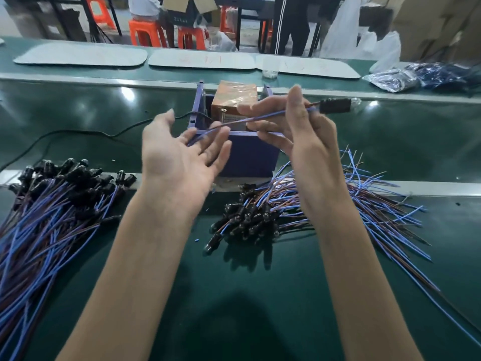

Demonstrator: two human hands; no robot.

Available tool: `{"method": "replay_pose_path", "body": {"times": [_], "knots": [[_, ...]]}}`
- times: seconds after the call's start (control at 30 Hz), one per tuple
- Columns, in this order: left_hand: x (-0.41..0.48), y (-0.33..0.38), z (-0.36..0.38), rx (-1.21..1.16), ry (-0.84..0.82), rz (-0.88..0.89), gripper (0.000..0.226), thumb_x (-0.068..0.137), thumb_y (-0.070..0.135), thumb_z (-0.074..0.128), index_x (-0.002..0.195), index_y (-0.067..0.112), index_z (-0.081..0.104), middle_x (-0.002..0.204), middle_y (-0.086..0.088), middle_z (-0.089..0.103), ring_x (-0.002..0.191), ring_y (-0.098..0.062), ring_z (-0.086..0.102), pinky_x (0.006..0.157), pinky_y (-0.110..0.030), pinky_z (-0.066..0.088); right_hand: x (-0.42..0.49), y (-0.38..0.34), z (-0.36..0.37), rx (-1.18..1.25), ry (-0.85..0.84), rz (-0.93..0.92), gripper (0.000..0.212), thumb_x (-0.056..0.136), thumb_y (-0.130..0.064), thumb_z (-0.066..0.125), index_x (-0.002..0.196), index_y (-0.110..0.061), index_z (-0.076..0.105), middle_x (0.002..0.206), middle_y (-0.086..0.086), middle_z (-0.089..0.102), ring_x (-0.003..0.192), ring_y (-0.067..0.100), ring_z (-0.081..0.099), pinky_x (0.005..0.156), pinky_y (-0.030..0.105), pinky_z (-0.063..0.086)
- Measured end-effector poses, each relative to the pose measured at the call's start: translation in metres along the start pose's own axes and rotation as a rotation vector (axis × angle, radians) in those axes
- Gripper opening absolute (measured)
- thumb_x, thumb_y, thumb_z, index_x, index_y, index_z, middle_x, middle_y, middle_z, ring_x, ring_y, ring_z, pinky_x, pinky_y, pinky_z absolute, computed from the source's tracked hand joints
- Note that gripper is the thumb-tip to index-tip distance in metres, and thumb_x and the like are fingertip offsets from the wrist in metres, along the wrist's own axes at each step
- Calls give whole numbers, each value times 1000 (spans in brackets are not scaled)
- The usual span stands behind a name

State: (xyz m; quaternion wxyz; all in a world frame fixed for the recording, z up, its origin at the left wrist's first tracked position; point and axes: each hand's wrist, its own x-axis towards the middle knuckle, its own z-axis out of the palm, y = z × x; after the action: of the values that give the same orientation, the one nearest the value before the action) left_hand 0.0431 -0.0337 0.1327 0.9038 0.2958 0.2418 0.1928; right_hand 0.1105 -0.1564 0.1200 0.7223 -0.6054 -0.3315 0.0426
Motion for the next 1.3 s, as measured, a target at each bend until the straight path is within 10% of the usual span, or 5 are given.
{"method": "replay_pose_path", "body": {"times": [0.47, 0.8, 0.97, 1.3], "knots": [[7, 11, -12, -121, 280, 273, 6, 93, 19, 48, 96, 15, 46, 94, 0, 41, 68, -13, 52, 59, -22, 43, -3, 5, -2, 28, -70, 172, 46, 105, -24, 30, 75, -6, 59, 57, 9, 67, 67, 24, 71, 71, 28, 57], [5, -2, -1, 490, -106, 223, 26, 91, 11, 41, 70, 24, 33, 52, 10, 22, 41, -6, 14, 35, -17, 15, 2, 11, -13, 165, 50, 236, 37, 105, -18, 33, 82, -3, 58, 52, 0, 54, 51, 15, 58, 49, 20, 46], [4, -15, 9, 828, -228, 235, 30, 88, -3, 35, 68, 17, 46, 34, 14, 28, 28, -1, 20, 33, -9, 15, 4, 13, -11, 72, 82, 319, 34, 103, -20, 41, 83, -9, 66, 53, -9, 42, 40, 2, 27, 37, 13, 20], [-3, -31, 4, 1080, -475, 401, 32, 83, -4, 42, 60, 18, 50, 38, 14, 36, 36, -2, 29, 37, -11, 23, 4, 17, -8, -69, 140, 358, 32, 95, -23, 59, 63, -17, 64, 46, -8, 45, 38, 3, 30, 37, 15, 24]]}}
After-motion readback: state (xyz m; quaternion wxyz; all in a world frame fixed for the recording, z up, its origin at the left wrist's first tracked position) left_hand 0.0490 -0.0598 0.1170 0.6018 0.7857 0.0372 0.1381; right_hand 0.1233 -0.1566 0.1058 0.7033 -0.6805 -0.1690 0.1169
